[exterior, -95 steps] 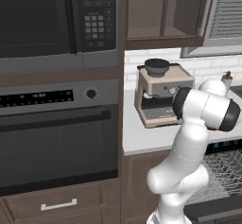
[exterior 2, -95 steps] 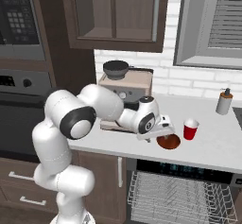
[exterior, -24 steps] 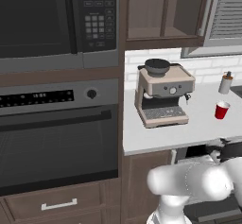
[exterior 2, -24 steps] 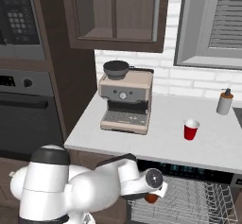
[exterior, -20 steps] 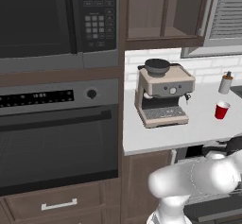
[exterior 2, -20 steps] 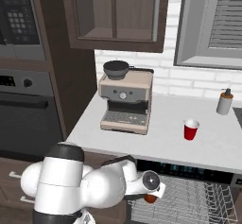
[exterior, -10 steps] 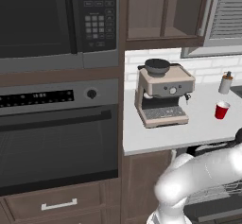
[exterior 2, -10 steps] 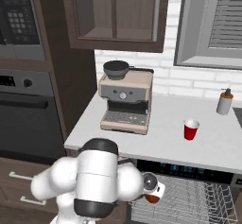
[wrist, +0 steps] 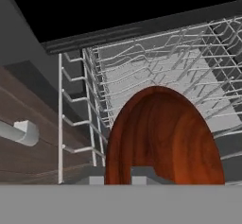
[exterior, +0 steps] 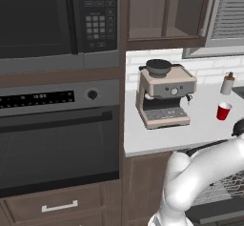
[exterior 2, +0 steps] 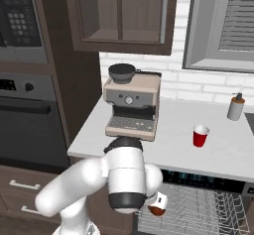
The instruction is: Pick up the cup and bowl from the counter, place them in the dishwasher, and close the dishwasher door.
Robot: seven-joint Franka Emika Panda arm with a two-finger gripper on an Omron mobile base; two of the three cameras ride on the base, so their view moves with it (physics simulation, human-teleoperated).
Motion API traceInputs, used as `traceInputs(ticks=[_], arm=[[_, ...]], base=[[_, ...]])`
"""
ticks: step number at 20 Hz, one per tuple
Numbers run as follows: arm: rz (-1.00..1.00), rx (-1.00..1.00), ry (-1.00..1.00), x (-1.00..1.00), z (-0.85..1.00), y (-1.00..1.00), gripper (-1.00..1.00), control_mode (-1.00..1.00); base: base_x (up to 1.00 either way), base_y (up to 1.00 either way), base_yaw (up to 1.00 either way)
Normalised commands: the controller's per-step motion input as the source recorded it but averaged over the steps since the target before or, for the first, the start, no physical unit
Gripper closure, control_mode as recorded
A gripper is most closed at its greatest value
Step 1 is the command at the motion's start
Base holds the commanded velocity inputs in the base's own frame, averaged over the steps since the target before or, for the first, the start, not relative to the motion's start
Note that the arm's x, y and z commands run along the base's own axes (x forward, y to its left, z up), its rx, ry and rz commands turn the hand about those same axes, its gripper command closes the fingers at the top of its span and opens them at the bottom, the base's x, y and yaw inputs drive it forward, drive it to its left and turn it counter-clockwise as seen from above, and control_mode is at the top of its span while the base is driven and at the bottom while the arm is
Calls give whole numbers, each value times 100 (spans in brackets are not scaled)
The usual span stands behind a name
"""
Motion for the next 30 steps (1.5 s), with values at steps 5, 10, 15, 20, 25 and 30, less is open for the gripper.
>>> traceInputs(ticks=[5, 10, 15, 20, 25, 30], arm=[[0, 0, 13, 0, -5, -1, -100, -100], [0, 0, 14, 0, 4, -15, -100, -100], [-3, -5, 11, 0, 49, -21, -100, -100], [-4, -2, 5, 0, 99, -27, -100, -100], [-2, 7, 0, 0, 100, -52, -100, -100], [-1, 10, 2, 0, 100, -63, -100, -100]], base=[[0, 0, 0], [0, 0, 0], [0, 0, 0], [0, 0, 0], [0, 0, 0], [0, 0, 0]])
